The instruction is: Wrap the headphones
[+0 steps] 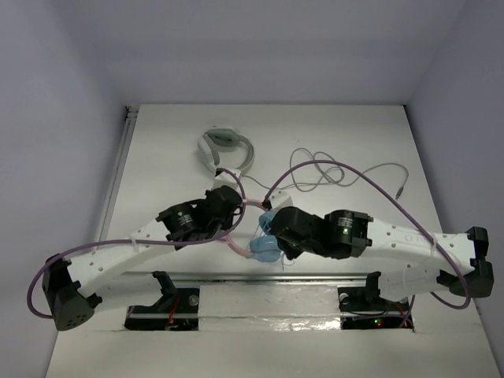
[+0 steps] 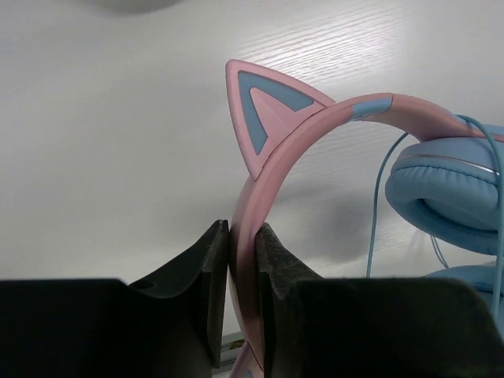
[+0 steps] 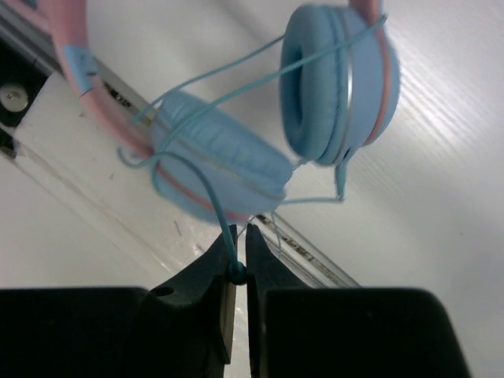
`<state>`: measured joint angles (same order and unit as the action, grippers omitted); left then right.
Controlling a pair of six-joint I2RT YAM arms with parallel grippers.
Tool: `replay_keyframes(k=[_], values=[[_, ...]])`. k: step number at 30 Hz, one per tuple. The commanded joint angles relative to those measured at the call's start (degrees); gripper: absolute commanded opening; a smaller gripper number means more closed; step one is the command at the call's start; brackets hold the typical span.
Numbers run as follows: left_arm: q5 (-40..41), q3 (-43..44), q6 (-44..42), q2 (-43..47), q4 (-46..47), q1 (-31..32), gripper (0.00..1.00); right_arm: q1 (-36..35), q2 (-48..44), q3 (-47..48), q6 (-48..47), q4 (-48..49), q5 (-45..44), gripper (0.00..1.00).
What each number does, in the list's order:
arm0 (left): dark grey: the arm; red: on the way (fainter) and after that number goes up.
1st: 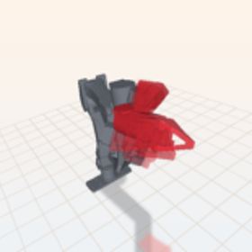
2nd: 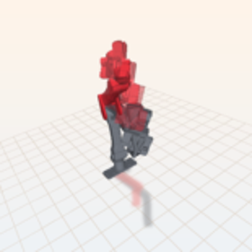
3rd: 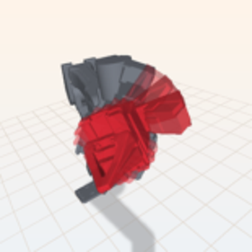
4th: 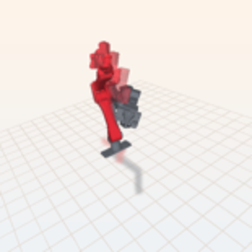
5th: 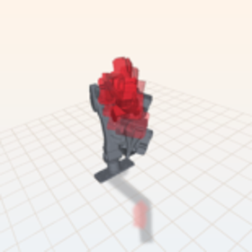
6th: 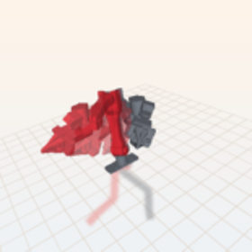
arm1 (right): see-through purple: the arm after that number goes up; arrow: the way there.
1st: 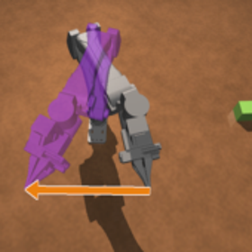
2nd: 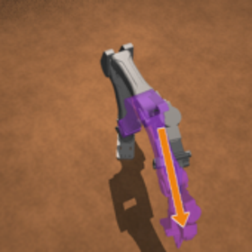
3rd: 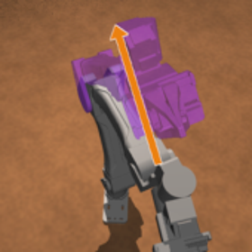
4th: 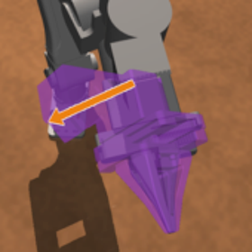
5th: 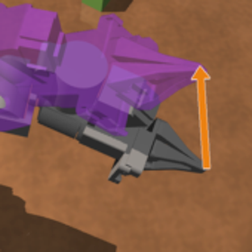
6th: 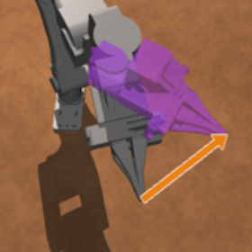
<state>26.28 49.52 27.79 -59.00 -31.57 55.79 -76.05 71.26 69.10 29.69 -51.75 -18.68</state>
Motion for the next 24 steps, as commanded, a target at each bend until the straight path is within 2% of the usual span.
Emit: replay_keyframes(k=[1, 7, 13, 24], values=[[-4.8, 7.9, -3.9, -2.0, -1.1, 1.1, 0.0, 1.6, -0.8, 5.2, -1.7, -5.2, -6.4, 0.0], [-3.6, 10.5, -9.3, -3.6, -3.1, 1.1, 0.0, 4.6, -1.5, 9.2, -2.4, -9.4, -9.7, 0.0], [-2.2, 11.4, -12.2, -1.8, -4.5, 1.1, 0.0, 8.4, -1.5, 9.4, -3.4, -9.3, -11.5, 0.0], [-13.6, 9.6, -17.6, -0.8, -1.4, 0.5, 0.0, 12.9, 0.0, 7.7, -4.0, -4.8, -22.7, 0.01]])
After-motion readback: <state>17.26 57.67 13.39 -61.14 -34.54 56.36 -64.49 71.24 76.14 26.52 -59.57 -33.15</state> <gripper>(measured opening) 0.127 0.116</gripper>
